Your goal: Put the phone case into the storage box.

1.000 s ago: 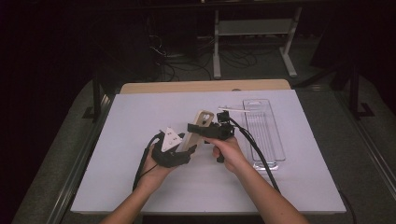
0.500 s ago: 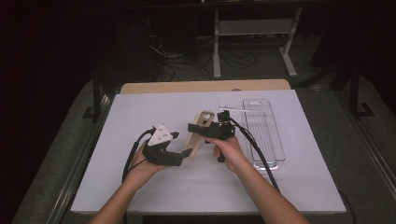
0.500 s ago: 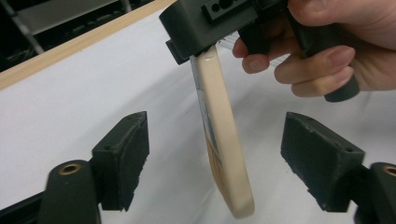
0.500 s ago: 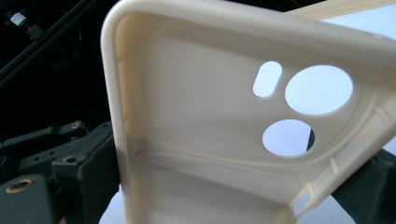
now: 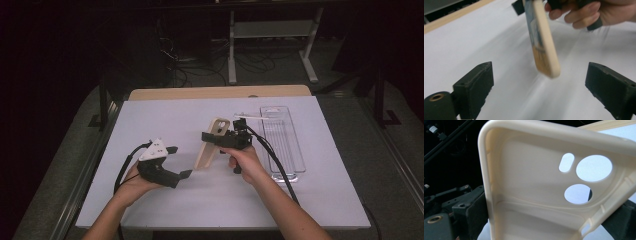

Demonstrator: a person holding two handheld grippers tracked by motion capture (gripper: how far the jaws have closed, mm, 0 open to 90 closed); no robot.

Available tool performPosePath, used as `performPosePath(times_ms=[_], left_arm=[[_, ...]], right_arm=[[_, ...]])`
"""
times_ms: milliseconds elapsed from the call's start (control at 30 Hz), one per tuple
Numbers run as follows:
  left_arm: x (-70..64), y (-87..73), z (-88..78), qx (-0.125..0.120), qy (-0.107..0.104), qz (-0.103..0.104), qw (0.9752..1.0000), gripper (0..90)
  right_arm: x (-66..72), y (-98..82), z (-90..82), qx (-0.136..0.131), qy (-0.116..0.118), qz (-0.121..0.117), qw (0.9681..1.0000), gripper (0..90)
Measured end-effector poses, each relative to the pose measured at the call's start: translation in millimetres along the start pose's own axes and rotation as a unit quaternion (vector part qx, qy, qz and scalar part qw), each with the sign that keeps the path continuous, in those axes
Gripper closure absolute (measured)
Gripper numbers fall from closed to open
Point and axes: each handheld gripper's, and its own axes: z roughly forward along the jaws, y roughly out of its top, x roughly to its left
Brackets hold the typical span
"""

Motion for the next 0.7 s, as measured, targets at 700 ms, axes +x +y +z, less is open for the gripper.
performPosePath(times_ms=[700], left_arm=[[6.7, -53.0, -15.9, 0.019, 0.005, -0.039, 0.9991, 0.6]], right_arm=[[1.6, 3.2, -2.5, -0.006, -0.007, -0.017, 0.9998, 7.1]])
